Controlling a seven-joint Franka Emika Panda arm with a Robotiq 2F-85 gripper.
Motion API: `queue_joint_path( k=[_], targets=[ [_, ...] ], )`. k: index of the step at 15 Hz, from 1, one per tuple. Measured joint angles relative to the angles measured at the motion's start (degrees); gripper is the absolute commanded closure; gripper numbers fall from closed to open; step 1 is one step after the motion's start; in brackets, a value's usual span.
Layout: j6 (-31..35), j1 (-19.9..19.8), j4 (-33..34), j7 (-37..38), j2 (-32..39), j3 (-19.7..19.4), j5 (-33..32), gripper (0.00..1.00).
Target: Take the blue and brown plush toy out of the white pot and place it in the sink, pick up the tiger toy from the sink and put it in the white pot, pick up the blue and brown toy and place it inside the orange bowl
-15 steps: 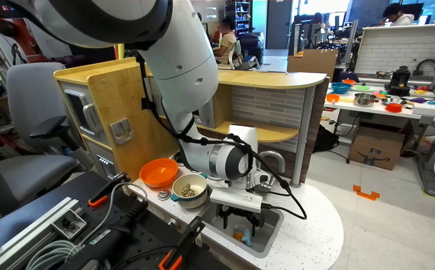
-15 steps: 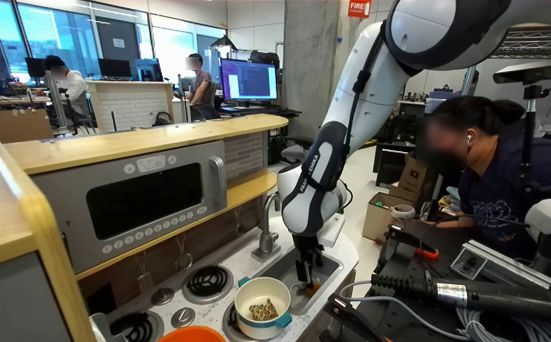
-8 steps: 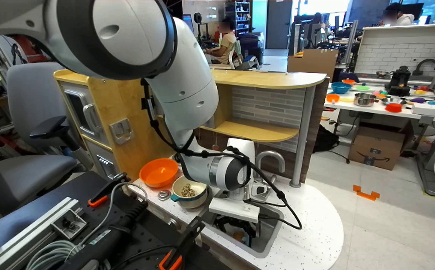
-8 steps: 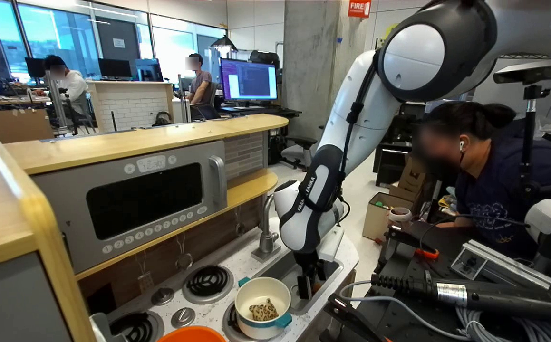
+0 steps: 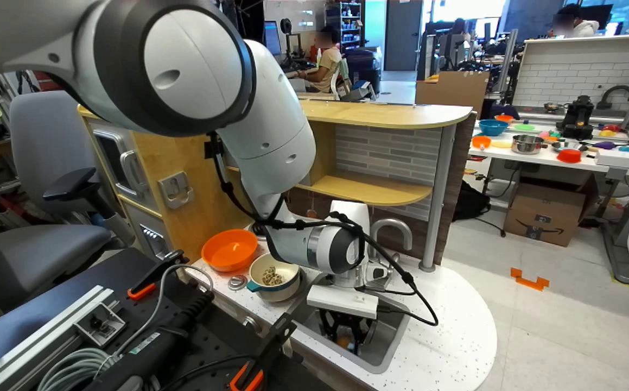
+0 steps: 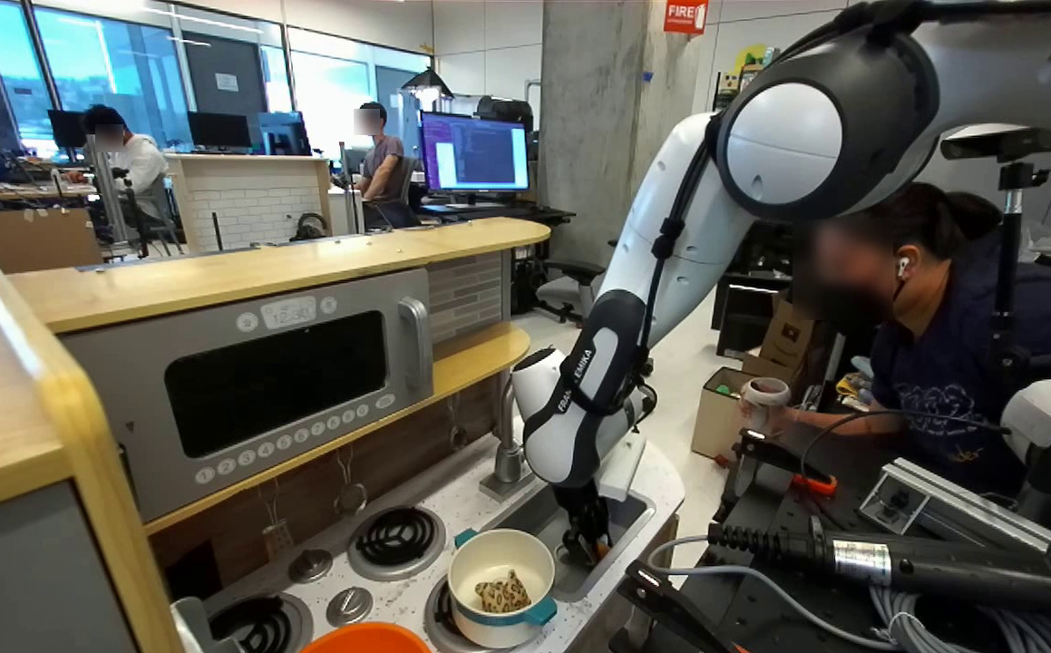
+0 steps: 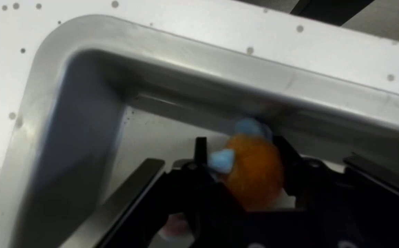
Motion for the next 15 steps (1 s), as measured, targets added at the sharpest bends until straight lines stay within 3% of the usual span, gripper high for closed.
queue_joint_path(
  k=[3,6,15],
  targets=[
    [0.48,0.23,0.28,0.0,-0.39,-0.03,-0.11,0.99],
    [5.39,0.72,-3.31,0.0,-3.58,-0.03,-0.21,0.98],
    [26.06,2.03,-27.78,-0.38,-22.21,0.03,-5.4,0.97]
  ],
)
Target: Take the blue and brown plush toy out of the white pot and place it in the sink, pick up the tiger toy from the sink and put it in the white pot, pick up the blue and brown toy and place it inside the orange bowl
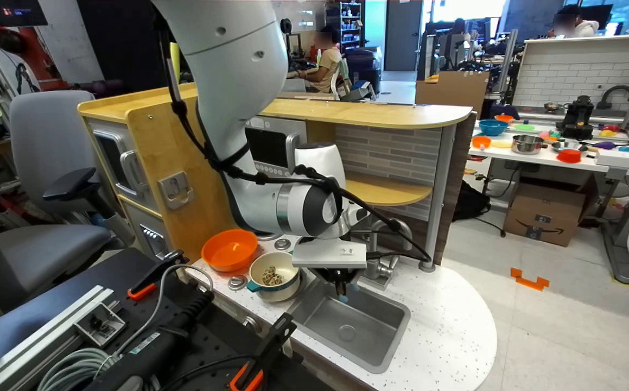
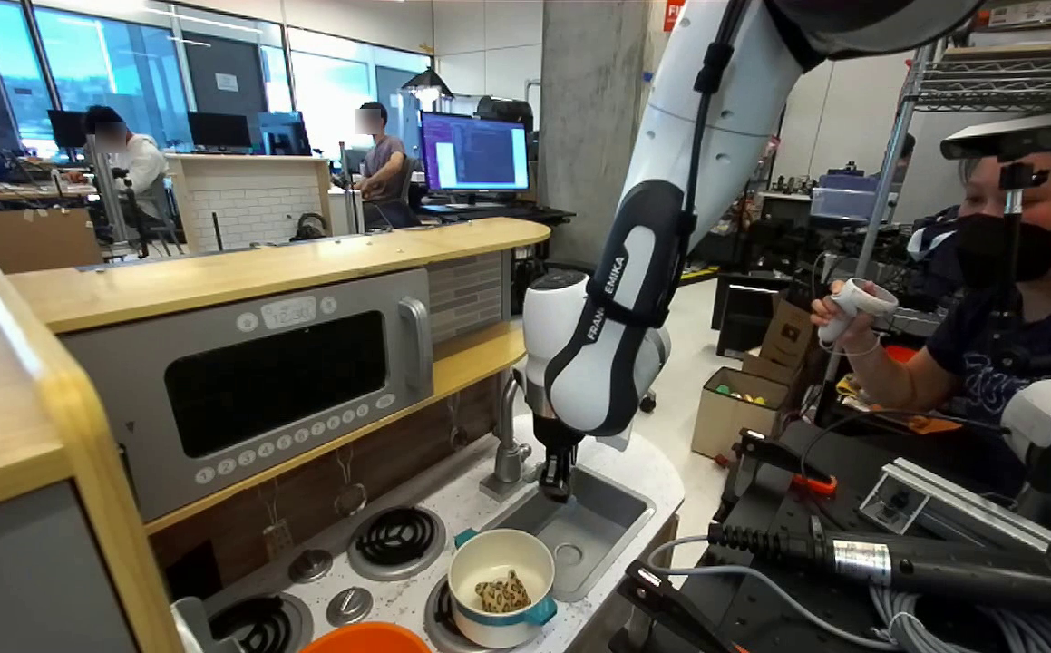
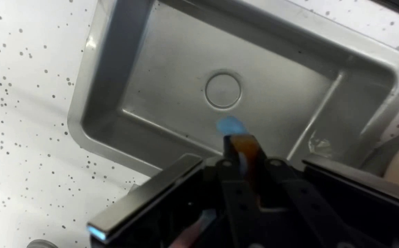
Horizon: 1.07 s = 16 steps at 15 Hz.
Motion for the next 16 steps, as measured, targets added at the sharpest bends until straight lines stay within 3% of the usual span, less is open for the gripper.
queue_joint_path(
  k=[3,9,13,16],
  targets=[
    [3.67,0.03,-8.89,-0.98,-6.39,0.15,-0.86,0.97],
    [4.0,1.49,-27.45,-3.07,-21.46,2.42,-2.16,0.97],
    [3.03,8.54,-37.44,-1.58,-31.51,2.53,-2.69,0.97],
    [0.28,15.09,-41.22,1.67,-37.39,2.82,-3.16,0.97]
  ],
)
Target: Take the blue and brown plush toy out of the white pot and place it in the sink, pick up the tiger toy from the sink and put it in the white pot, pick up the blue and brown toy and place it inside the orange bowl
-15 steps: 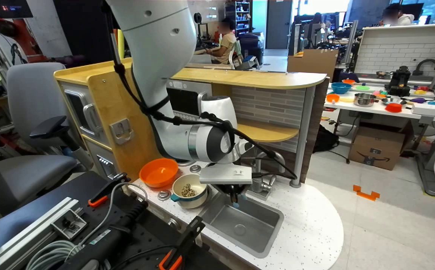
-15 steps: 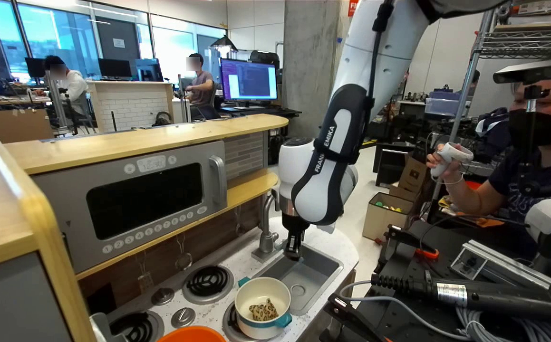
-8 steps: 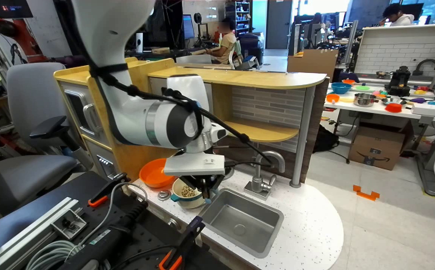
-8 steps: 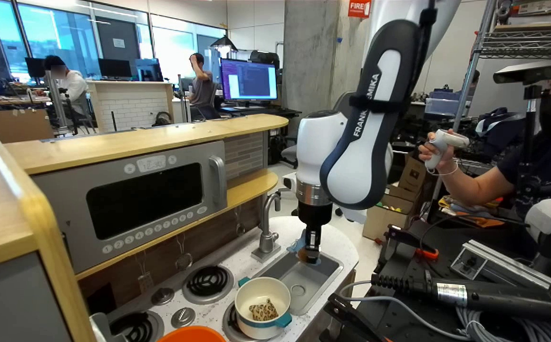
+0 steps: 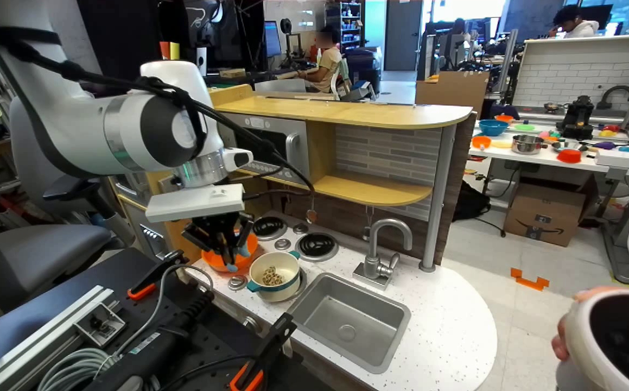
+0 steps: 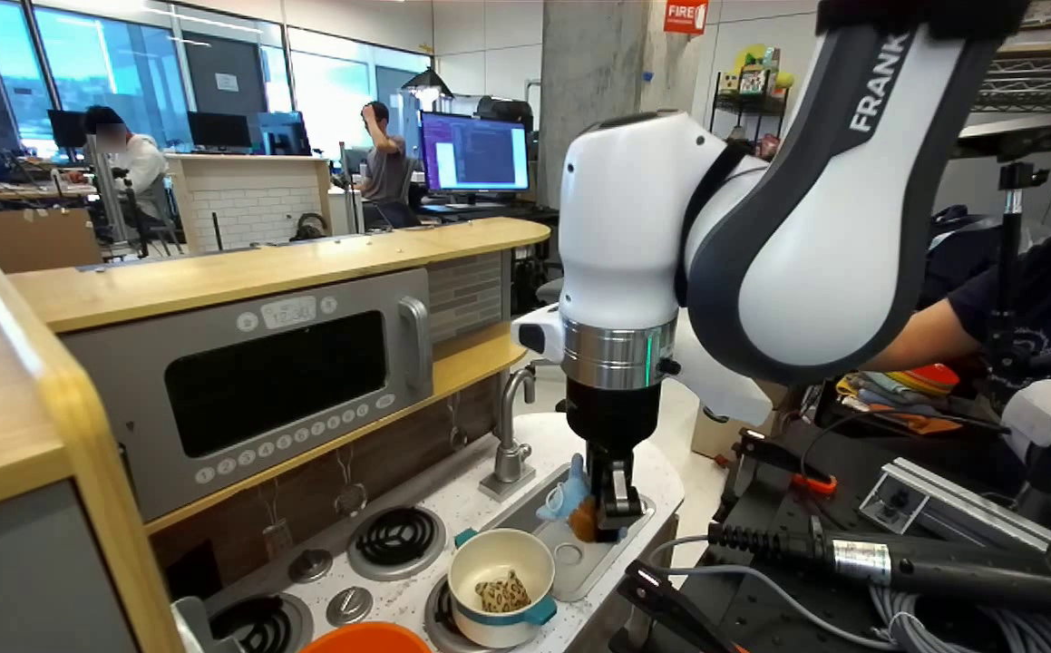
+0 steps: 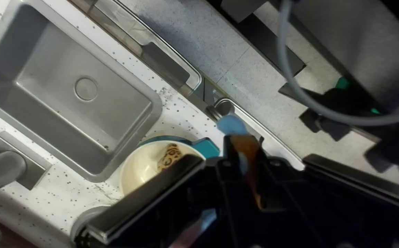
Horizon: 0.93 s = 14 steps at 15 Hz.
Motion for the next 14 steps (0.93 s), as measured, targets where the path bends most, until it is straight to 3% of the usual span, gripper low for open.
queue_joint_path(
  k=[3,8,14],
  targets=[
    [-4.63,3.16,0.05,2.78,-2.89,2.88,-0.03,0.97],
    [-10.76,3.8,3.89,5.6,-3.05,7.71,0.03,0.97],
    [-16.64,4.02,14.85,7.65,5.84,8.35,0.02,0.97]
  ],
)
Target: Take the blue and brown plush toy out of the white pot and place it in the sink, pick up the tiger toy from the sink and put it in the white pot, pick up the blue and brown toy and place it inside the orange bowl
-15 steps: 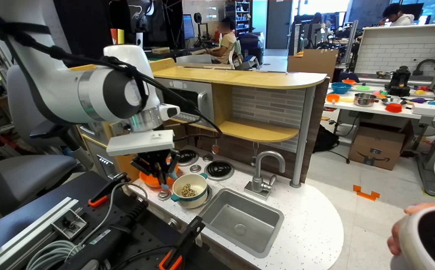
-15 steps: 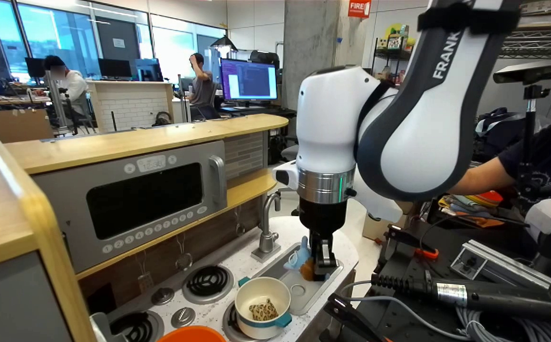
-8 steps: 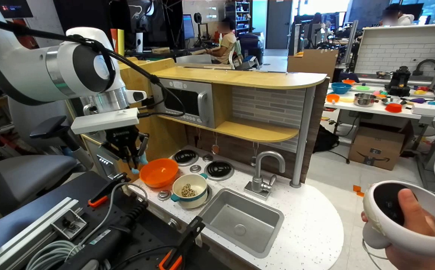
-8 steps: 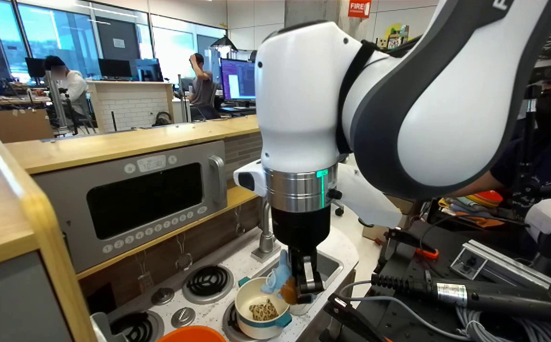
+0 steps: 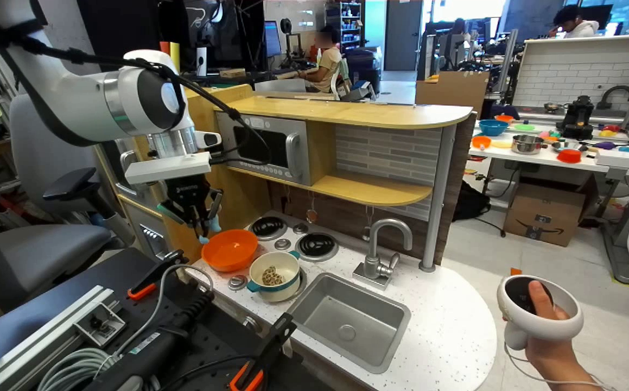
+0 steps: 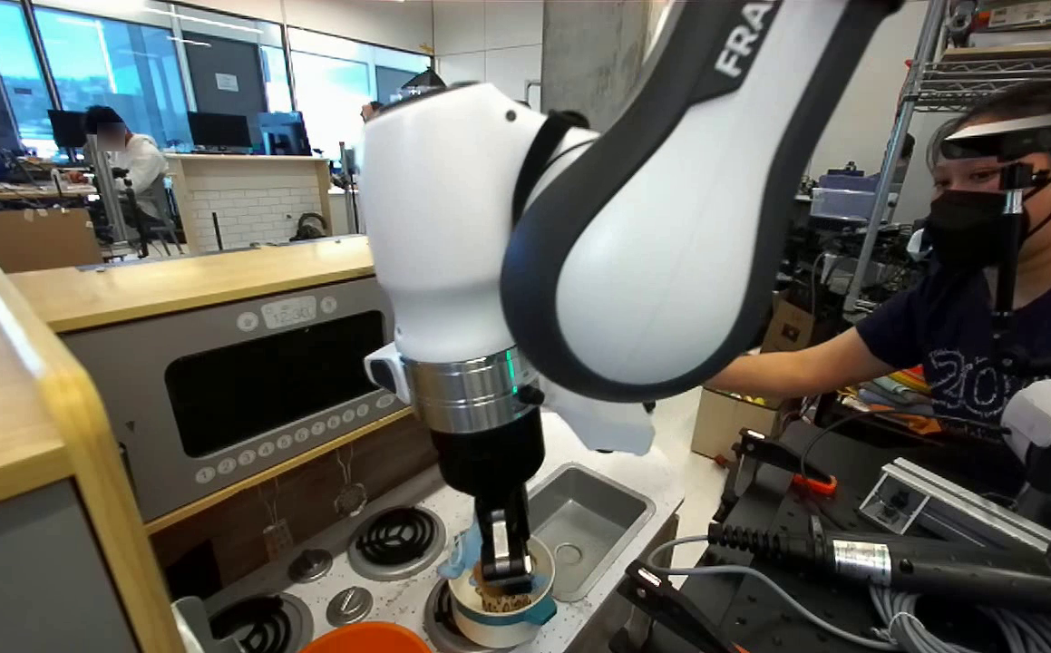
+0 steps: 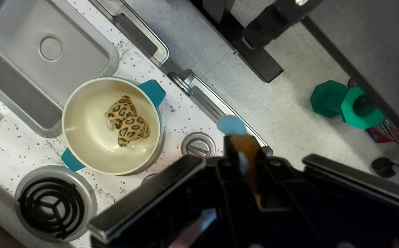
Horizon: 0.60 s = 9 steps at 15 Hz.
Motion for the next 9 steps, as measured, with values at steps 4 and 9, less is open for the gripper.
queue_joint_path(
  k=[4,9],
  targets=[
    [-3.91,1.19,10.85,2.23,9.96,-0.4,0.05,0.97],
    [-9.44,4.3,23.58,4.82,20.12,-0.37,0.52,0.97]
  ],
)
